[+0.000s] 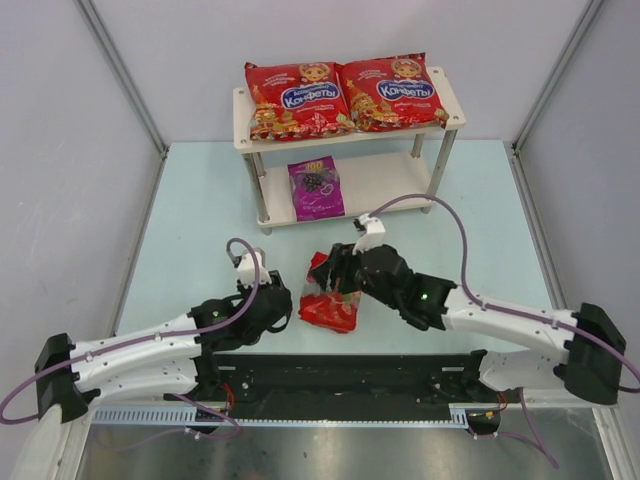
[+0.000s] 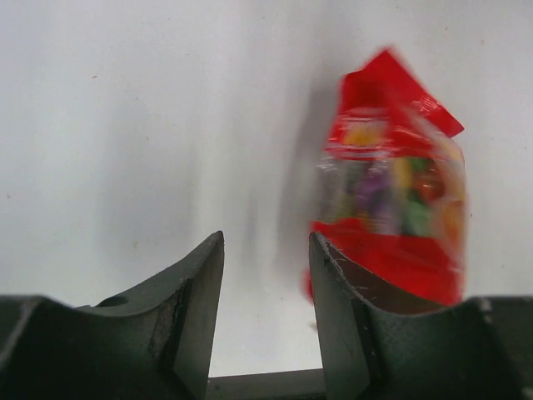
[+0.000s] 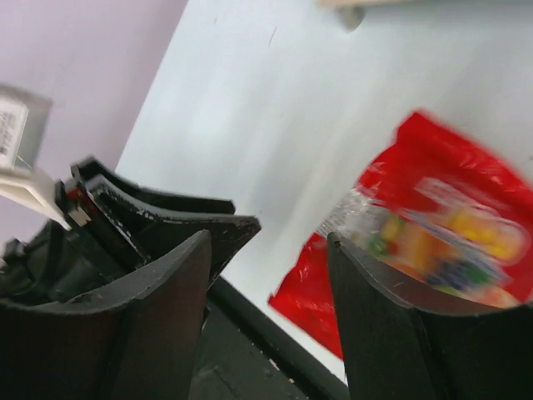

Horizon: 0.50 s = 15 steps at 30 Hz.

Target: Place and organize the candy bags onto the shelf

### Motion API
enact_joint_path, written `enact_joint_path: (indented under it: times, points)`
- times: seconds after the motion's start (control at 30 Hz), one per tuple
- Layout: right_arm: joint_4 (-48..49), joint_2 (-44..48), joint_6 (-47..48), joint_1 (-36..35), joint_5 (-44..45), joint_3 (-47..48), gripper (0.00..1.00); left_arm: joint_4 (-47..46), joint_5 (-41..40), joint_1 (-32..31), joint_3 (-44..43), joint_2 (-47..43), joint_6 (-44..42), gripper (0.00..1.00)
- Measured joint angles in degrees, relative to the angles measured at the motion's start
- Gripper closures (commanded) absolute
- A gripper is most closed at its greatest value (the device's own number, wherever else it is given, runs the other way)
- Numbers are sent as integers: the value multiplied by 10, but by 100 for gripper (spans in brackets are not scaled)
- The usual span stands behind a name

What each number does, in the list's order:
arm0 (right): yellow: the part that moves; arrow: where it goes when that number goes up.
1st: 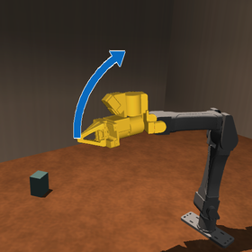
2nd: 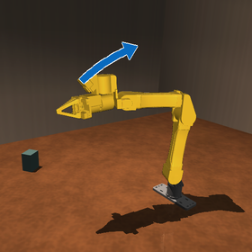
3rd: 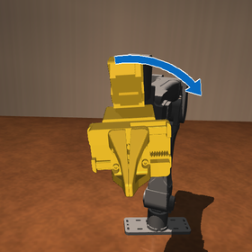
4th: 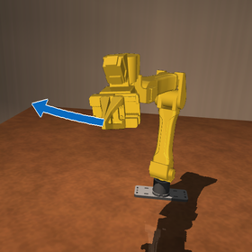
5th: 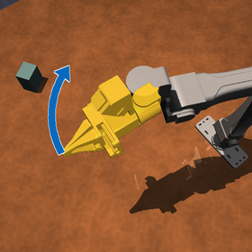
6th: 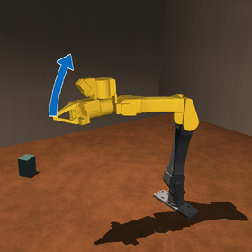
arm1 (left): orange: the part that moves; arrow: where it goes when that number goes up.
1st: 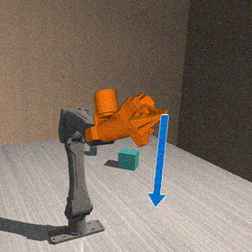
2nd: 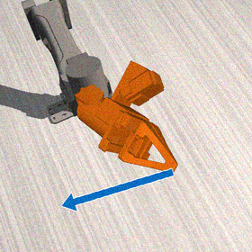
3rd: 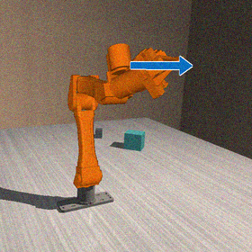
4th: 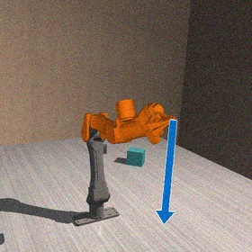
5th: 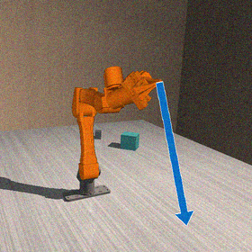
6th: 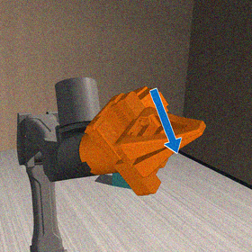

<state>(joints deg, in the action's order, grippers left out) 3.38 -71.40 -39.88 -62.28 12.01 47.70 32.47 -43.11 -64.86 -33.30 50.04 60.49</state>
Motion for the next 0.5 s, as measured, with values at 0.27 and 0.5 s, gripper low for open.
enact_joint_path:
  times: [0.27, 0.5]
  points:
    - [-105, 125, -42, 35, 116, -58, 26, 21, -18, 0, 0, -33, 0, 47]
    - [-99, 122, -61, -7, 121, -163, 23, -61, -7, 0, 50, -49, -32, 29]
